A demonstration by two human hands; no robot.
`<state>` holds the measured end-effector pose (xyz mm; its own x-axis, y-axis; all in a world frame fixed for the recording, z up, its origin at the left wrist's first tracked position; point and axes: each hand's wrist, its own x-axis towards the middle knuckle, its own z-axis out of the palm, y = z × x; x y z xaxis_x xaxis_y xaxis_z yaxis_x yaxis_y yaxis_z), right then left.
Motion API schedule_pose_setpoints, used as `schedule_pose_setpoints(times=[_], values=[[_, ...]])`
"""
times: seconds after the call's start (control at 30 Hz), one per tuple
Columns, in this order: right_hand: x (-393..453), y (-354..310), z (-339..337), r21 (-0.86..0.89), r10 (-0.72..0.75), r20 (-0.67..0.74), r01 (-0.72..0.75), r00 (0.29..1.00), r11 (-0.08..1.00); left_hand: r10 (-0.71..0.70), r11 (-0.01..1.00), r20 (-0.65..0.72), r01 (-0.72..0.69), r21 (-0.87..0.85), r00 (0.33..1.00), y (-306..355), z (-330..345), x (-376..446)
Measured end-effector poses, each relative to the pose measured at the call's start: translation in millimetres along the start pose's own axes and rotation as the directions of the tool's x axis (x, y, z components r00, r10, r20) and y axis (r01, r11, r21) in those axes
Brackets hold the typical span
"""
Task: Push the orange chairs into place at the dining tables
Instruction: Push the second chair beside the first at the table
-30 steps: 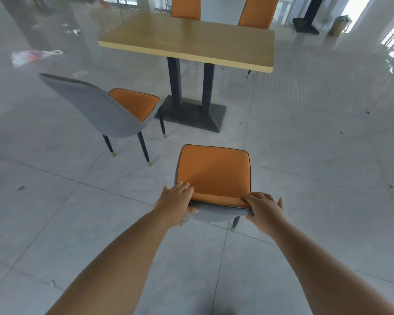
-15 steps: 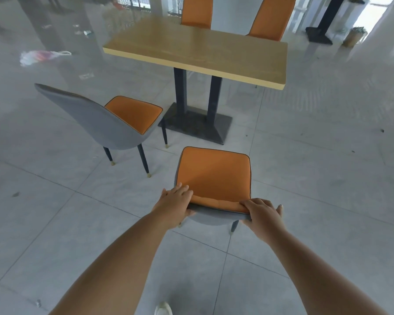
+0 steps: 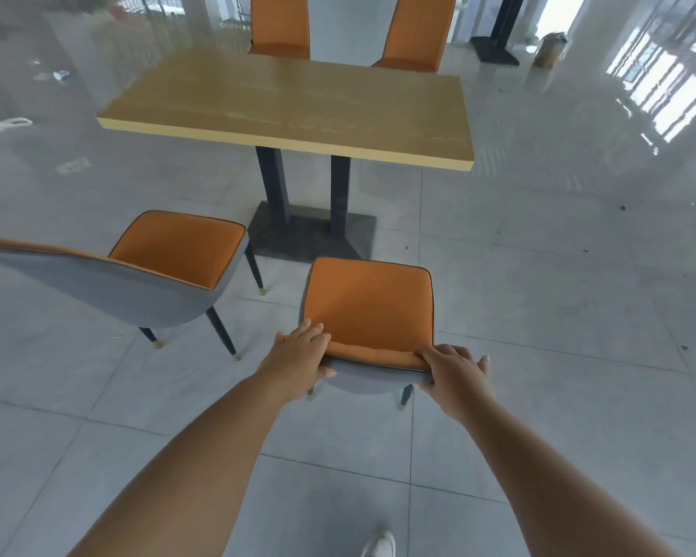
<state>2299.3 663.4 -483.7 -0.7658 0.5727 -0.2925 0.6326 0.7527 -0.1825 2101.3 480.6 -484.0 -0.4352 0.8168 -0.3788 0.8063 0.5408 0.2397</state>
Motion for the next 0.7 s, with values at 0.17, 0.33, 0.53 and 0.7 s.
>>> schedule_pose_setpoints(times=[0.17,0.33,0.53,0.7], values=[[39,-4,-11,0.000,0.015,-0.015,-0.015,1.000,1.000,0.012,1.000,0.002,-0.012,0.002,1.000,-15,-21,36],[73,-7,-20,0.005,0.034,-0.004,-0.034,0.999,0.999,0.031,0.999,-0.003,-0.031,0.008,1.000,-29,-37,70],[100,-14,-30,0.007,0.071,-0.017,-0.071,0.997,0.997,0.070,0.997,-0.021,-0.069,0.029,0.997,-43,-49,98],[114,-21,-34,0.026,0.098,-0.026,-0.097,0.995,0.995,0.104,0.993,-0.029,-0.102,0.063,0.994,-55,-55,115]])
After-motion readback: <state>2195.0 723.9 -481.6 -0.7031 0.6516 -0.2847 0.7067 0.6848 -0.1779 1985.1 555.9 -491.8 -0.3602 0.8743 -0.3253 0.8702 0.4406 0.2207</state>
